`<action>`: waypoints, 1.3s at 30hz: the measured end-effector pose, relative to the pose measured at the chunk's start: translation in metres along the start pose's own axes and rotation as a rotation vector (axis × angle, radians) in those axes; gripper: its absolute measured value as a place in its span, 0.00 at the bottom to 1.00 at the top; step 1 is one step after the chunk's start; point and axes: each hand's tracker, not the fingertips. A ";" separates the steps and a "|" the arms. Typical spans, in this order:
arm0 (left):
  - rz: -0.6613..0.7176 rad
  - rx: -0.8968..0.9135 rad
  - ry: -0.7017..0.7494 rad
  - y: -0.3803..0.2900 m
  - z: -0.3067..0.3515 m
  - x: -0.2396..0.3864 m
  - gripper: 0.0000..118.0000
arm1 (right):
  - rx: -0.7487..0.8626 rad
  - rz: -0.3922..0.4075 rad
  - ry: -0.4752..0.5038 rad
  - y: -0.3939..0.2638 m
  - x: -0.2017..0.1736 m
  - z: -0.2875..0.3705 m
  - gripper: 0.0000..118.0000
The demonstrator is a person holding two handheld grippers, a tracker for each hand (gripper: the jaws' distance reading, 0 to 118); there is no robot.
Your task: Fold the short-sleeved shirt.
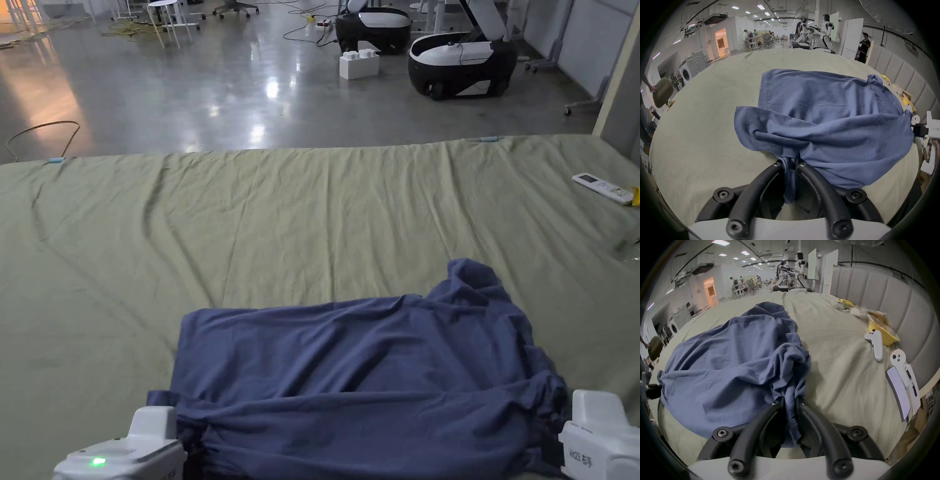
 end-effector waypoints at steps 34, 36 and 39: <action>0.205 0.565 0.017 -0.092 0.260 -0.027 0.78 | 0.422 -0.034 0.139 -0.083 0.017 0.230 0.54; 0.149 0.684 0.017 -0.088 0.304 -0.013 0.78 | 0.522 -0.038 0.178 -0.077 0.008 0.261 0.54; 0.040 0.797 0.091 -0.092 0.351 0.012 0.78 | 0.615 -0.040 0.219 -0.075 -0.004 0.295 0.54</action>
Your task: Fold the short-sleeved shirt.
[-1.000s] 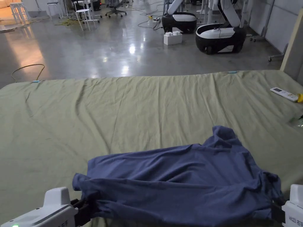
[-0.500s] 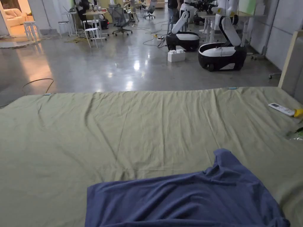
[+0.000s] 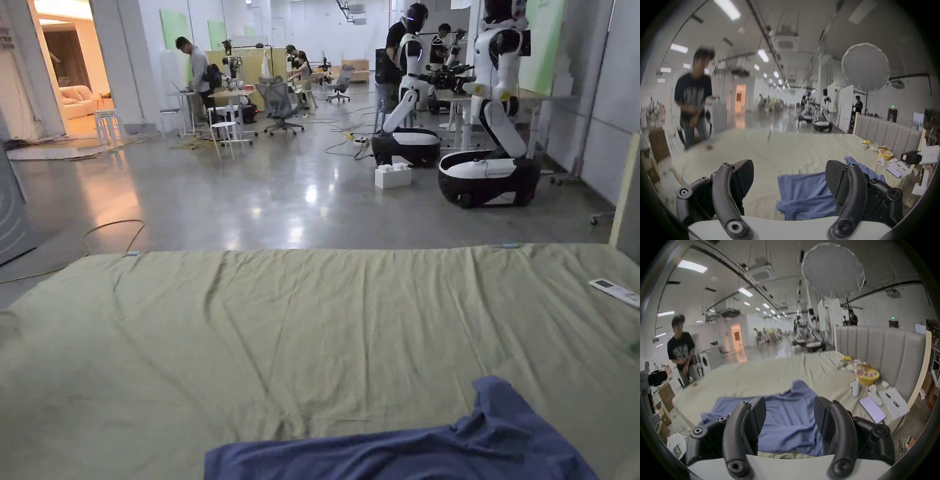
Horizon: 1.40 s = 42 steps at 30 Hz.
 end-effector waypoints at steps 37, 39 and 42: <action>0.146 -0.214 -0.150 -0.024 -0.058 0.021 0.19 | -0.044 -0.020 0.092 -0.010 -0.023 0.004 0.02; 0.211 -0.320 -0.210 -0.035 -0.111 0.010 0.51 | -0.079 -0.048 0.087 -0.017 -0.019 -0.005 0.02; 0.225 -0.443 -0.178 -0.057 -0.194 0.001 0.71 | -0.121 -0.065 0.065 -0.025 -0.014 -0.017 0.02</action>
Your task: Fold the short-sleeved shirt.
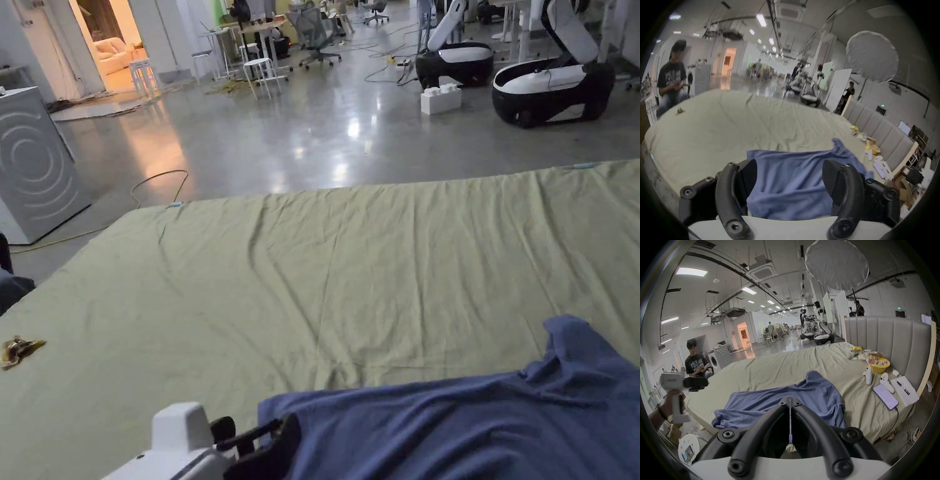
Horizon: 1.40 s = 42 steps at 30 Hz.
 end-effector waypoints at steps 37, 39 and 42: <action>-0.206 -0.561 0.271 0.004 -0.251 -0.037 0.06 | -0.548 0.169 -0.183 0.063 0.135 -0.375 0.66; -0.180 -0.551 0.250 0.005 -0.248 -0.041 0.06 | -0.601 0.197 -0.236 0.044 0.138 -0.396 0.66; -0.200 -0.532 0.243 0.002 -0.244 -0.039 0.06 | -0.715 0.222 -0.274 0.017 0.144 -0.417 0.65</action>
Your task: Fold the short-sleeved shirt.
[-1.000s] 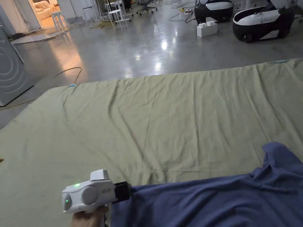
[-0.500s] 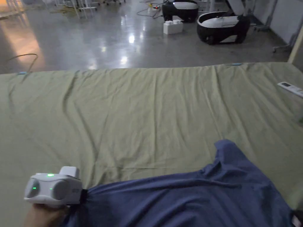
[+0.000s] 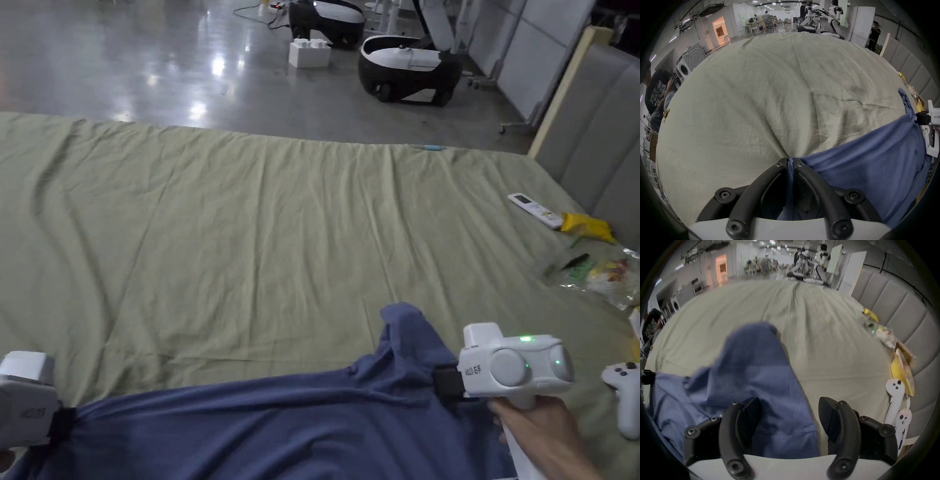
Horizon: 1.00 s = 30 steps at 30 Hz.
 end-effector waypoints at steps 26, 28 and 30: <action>0.046 0.409 -0.209 -0.200 0.195 -0.034 0.05 | 0.393 -0.214 0.152 -0.251 0.016 0.249 0.01; 0.009 0.363 -0.179 -0.213 0.184 -0.021 0.06 | 0.357 -0.252 0.141 -0.274 0.008 0.240 0.01; 0.017 0.349 -0.179 -0.220 0.167 -0.016 0.14 | 0.325 -0.263 0.140 -0.285 0.008 0.218 0.01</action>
